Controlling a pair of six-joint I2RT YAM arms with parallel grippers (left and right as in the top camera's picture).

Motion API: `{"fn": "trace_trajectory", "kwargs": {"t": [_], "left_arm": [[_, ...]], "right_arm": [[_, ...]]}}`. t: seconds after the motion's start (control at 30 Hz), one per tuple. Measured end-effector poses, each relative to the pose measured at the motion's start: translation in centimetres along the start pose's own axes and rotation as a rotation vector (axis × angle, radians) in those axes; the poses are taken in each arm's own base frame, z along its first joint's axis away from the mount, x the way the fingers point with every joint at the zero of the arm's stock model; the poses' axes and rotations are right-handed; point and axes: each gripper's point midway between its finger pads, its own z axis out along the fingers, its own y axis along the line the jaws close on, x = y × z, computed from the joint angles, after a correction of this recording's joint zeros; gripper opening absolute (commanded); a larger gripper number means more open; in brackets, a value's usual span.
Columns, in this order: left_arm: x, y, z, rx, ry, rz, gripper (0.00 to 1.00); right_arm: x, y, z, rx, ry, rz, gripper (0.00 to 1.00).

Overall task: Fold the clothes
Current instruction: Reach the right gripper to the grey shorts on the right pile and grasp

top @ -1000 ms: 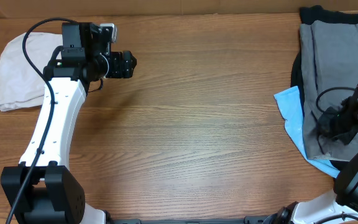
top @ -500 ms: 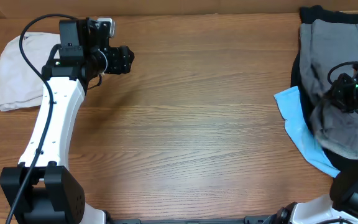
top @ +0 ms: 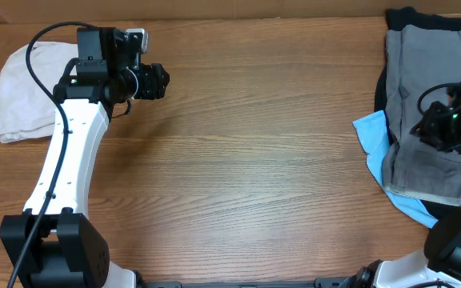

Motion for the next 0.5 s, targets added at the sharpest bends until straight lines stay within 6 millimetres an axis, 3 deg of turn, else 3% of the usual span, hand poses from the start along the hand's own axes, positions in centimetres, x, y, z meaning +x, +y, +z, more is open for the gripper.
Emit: {"fn": "trace_trajectory", "kwargs": {"t": [0.27, 0.5], "left_arm": [[1.0, 0.9, 1.7, -0.02, 0.045, -0.015, 0.64], [3.1, 1.9, 4.1, -0.026, 0.127, -0.042, 0.64]], "right_arm": [[3.0, 1.5, 3.3, 0.119, 0.102, -0.079, 0.52], [4.9, -1.7, 4.5, 0.305, 0.148, 0.016, 0.53]]}}
